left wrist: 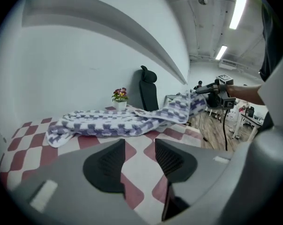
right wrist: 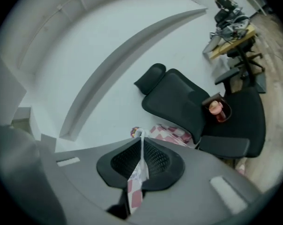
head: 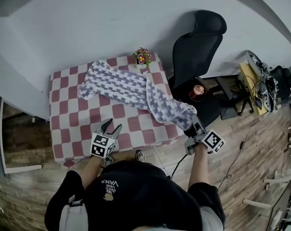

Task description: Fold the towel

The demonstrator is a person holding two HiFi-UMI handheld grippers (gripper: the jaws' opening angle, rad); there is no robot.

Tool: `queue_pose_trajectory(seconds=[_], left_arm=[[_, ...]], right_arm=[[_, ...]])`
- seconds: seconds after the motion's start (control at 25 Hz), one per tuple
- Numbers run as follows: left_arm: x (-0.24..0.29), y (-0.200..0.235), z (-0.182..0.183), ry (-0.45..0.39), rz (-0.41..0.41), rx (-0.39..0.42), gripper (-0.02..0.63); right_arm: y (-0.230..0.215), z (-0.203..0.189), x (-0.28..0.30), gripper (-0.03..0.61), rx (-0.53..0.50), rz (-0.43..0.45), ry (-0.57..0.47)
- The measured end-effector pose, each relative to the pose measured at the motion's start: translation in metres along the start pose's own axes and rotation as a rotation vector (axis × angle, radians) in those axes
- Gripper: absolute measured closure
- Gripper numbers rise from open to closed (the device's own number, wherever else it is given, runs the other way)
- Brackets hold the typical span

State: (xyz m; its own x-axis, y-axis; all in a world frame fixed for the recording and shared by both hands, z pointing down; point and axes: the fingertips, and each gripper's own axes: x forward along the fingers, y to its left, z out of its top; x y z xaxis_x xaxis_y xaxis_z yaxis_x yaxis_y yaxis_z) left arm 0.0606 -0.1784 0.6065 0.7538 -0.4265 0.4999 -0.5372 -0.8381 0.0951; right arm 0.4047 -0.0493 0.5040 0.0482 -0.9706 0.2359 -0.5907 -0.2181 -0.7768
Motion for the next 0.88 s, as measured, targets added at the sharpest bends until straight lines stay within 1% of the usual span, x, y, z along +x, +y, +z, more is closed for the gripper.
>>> queue_pose_trajectory(seconds=[0.16,0.28,0.36,0.4,0.44,0.48,0.56,0.68,0.76,0.88], left_arm=[[0.015,0.017,-0.009,0.053,0.056,0.018,0.439],[0.020,0.048,-0.018,0.097,0.120,0.045,0.439],[0.020,0.075,-0.022,0.132,0.169,0.083,0.439],[0.019,0.088,-0.022,0.153,0.191,0.108,0.439],[0.017,0.101,-0.021,0.174,0.211,0.133,0.439],[0.016,0.114,-0.020,0.194,0.228,0.153,0.439],[0.016,0.141,-0.020,0.224,0.257,0.179,0.439],[0.021,0.175,-0.019,0.259,0.280,0.217,0.439],[0.028,0.192,-0.017,0.272,0.286,0.242,0.439],[0.041,0.214,-0.014,0.296,0.277,0.266,0.439]], right_arm=[[-0.053,-0.022,-0.009,0.557,0.040,-0.042,0.027],[-0.074,-0.039,-0.006,0.557,0.050,-0.092,0.037],[-0.084,-0.049,-0.001,0.557,0.028,-0.142,0.054],[-0.089,-0.053,0.000,0.557,0.008,-0.174,0.066],[-0.093,-0.058,0.001,0.542,-0.019,-0.212,0.080],[-0.095,-0.063,0.002,0.508,-0.052,-0.254,0.096],[-0.096,-0.071,0.004,0.416,-0.135,-0.333,0.128],[-0.086,-0.078,0.002,0.357,-0.251,-0.416,0.135],[-0.072,-0.079,-0.003,0.345,-0.321,-0.455,0.115],[-0.051,-0.073,-0.007,0.333,-0.425,-0.514,0.058]])
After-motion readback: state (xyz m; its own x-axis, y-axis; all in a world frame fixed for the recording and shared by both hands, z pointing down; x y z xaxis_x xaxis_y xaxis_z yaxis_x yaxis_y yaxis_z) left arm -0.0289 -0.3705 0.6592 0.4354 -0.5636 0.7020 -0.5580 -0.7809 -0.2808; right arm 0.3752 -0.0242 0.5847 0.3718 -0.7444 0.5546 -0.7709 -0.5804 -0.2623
